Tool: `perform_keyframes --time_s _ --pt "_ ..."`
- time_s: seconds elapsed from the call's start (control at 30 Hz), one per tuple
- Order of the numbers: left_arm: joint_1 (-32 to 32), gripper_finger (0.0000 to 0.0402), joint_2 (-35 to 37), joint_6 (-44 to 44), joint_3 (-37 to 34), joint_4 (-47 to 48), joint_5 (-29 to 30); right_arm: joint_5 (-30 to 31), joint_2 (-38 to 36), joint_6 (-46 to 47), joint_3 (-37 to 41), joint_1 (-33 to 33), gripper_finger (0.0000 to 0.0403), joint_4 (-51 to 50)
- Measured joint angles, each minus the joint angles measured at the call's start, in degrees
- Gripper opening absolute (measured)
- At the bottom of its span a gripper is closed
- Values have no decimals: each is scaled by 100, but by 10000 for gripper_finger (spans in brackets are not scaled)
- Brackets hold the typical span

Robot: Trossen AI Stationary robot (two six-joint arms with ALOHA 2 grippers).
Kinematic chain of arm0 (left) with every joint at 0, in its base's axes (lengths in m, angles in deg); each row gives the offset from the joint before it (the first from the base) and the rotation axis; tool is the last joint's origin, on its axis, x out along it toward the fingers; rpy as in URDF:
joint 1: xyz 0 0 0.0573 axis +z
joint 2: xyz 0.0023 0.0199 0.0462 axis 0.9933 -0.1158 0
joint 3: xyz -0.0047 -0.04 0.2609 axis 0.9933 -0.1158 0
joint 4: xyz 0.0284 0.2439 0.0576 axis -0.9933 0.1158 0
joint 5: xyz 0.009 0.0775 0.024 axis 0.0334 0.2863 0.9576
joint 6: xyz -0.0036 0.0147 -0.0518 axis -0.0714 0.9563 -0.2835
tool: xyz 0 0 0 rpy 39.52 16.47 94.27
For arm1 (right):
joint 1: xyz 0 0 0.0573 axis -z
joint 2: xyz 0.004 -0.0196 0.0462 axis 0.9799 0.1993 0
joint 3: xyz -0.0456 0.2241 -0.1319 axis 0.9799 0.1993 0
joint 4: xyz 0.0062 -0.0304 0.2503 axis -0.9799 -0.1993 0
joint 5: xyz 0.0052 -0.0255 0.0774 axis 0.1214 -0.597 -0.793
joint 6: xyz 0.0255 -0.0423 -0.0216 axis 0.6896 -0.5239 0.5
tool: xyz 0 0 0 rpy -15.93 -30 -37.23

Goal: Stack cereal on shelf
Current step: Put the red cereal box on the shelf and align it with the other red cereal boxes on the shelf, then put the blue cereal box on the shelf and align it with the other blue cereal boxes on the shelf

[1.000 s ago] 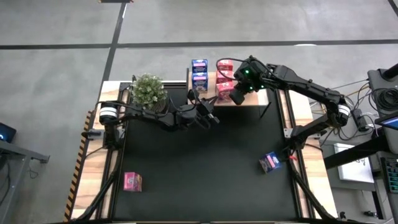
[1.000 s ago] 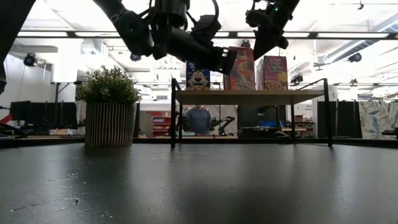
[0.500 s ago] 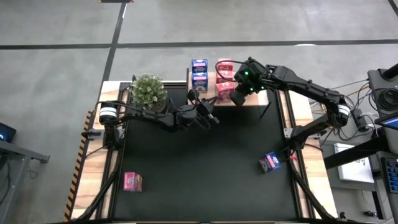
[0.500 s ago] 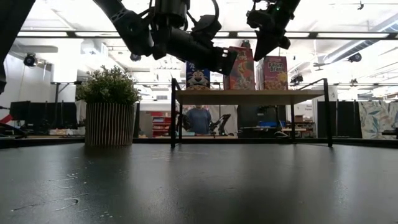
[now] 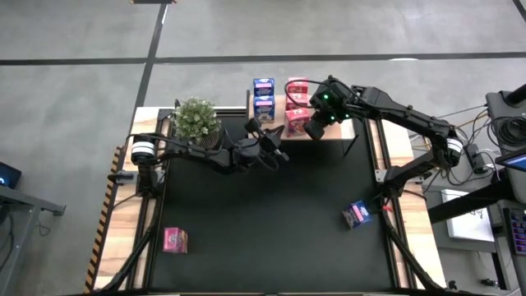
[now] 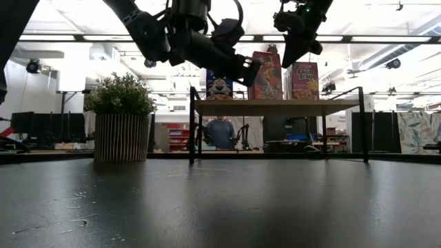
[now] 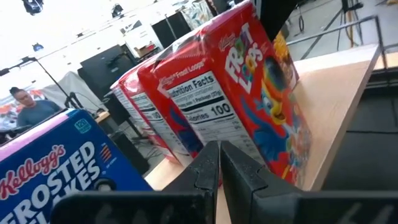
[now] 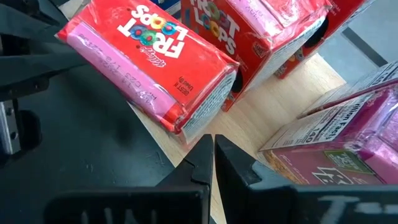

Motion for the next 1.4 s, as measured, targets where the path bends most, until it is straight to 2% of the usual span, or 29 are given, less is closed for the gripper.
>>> perform_keyframes --time_s 0.63,0.8,0.9,1.1,1.23,1.4 --pt "-11 0 2 66 -1 21 15 7 0 24 0 -284 9 108" --pt "-93 0 20 316 0 53 532 4 -117 215 -32 -301 9 -195" --pt "-292 0 109 386 -2 63 567 17 -242 495 -102 -431 9 -346" --pt "-786 0 366 685 -84 86 507 6 -468 1214 -83 -1208 9 -713" --pt "-957 0 711 609 -341 193 -18 9 -490 1891 11 -2010 9 -854" --pt "-934 0 1357 207 -959 374 -1011 48 -409 3022 104 -3092 9 -1299"
